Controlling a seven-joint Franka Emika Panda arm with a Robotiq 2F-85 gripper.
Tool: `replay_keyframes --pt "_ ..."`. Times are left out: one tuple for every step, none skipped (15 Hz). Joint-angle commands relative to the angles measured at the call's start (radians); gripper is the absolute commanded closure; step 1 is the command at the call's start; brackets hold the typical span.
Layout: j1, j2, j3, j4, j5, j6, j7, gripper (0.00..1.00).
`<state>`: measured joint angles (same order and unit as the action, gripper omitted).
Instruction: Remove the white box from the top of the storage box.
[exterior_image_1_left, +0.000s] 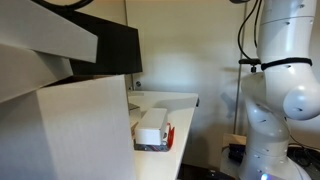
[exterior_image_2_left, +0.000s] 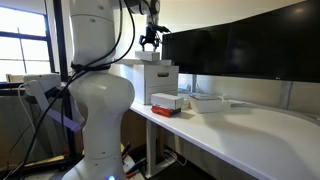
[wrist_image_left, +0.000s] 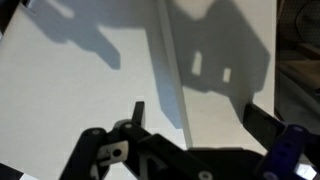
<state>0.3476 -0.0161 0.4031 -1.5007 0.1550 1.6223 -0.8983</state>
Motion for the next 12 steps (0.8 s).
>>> replay_keyframes --pt "0.0 -0.045 -0.025 -0.07 0.022 0.029 -0.003 0.0" --pt "-0.001 -0.048 -0.029 -0.076 0.023 0.031 -0.002 0.0" --pt "-0.004 -0.051 -0.034 -0.078 0.028 0.028 -0.001 0.0" --pt "-0.004 -0.053 -0.038 -0.081 0.029 0.029 0.0 0.0" --pt "-0.006 -0.058 -0.044 -0.088 0.034 0.03 0.0 0.0" --pt "-0.006 -0.06 -0.048 -0.089 0.038 0.028 0.003 0.0" --pt "-0.008 -0.066 -0.054 -0.096 0.045 0.032 0.003 0.0" --pt "-0.008 -0.069 -0.059 -0.101 0.049 0.031 0.003 0.0" --pt "-0.01 -0.077 -0.064 -0.113 0.055 0.045 0.005 0.0" --pt "-0.011 -0.08 -0.069 -0.118 0.061 0.048 0.006 0.0" --pt "-0.012 -0.084 -0.075 -0.126 0.068 0.048 0.007 0.0" --pt "-0.012 -0.09 -0.08 -0.136 0.074 0.051 0.006 0.0"
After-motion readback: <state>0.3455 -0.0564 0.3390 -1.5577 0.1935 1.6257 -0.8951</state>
